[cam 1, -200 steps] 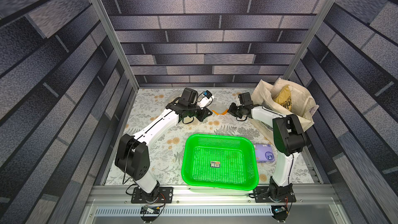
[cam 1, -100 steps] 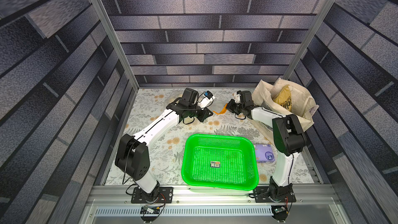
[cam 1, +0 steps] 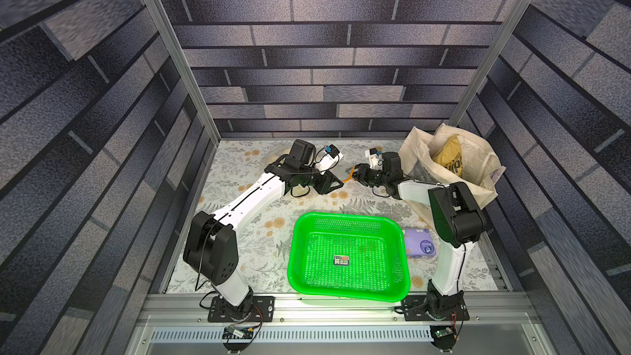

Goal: Open the zip-top bag and take out the pear
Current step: Open the zipper of the food storage bag at the center of the board.

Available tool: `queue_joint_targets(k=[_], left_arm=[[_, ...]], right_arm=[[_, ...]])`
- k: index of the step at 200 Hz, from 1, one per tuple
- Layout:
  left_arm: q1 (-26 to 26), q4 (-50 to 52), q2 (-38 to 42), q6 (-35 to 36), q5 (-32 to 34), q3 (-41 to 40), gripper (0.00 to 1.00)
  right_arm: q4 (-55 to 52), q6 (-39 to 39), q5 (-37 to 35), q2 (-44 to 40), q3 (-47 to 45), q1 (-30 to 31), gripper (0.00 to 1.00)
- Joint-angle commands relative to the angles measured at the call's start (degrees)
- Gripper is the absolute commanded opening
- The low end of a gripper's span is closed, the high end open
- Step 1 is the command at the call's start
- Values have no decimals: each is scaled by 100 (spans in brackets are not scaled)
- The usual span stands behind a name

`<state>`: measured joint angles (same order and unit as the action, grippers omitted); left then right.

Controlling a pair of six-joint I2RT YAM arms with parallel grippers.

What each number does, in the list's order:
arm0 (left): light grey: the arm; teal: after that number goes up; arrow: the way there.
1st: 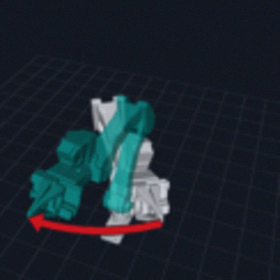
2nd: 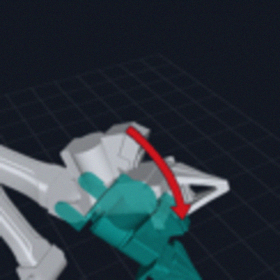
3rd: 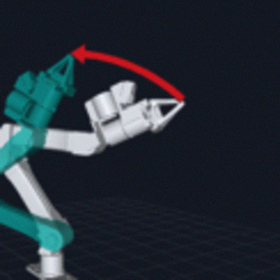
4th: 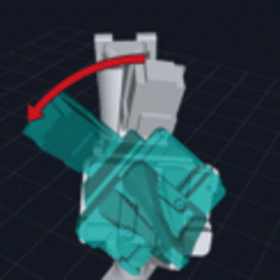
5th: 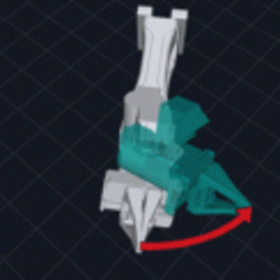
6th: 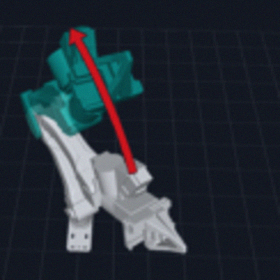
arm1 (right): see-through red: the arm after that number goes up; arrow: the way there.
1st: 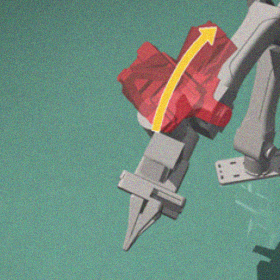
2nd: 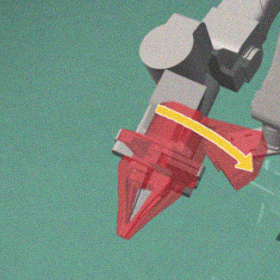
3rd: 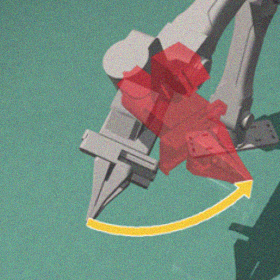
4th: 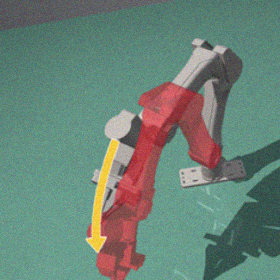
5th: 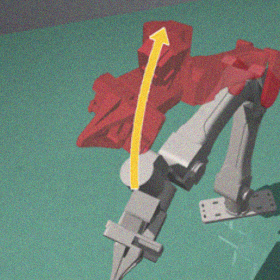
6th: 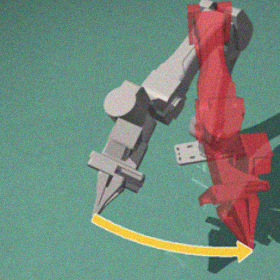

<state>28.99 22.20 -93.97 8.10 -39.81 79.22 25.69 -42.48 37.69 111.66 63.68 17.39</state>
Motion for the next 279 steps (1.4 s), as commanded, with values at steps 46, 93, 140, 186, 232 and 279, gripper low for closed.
queue_joint_targets(k=[46, 93, 140, 186, 232, 279], left_arm=[[-693, -319, 907, -643, -879, -223, 59], [-1029, 305, 1420, -317, -748, -358, 68], [-1093, 181, 1176, -556, 182, -418, 65], [-1021, -225, 617, -1063, 329, -28, 66], [-891, -79, 203, -958, 294, 451, 65], [-740, -249, 159, -993, 160, 336, 65]], right_arm=[[419, 627, 232, -391, -55, 103, 54], [419, 1091, 296, -596, -56, 106, 57], [904, 1152, 643, -826, -168, 136, 61], [-73, 2293, 1122, -1123, -57, 443, 63], [-768, 2704, 865, -1077, 145, 646, 64], [389, 1248, 719, -627, -4, 642, 73]])
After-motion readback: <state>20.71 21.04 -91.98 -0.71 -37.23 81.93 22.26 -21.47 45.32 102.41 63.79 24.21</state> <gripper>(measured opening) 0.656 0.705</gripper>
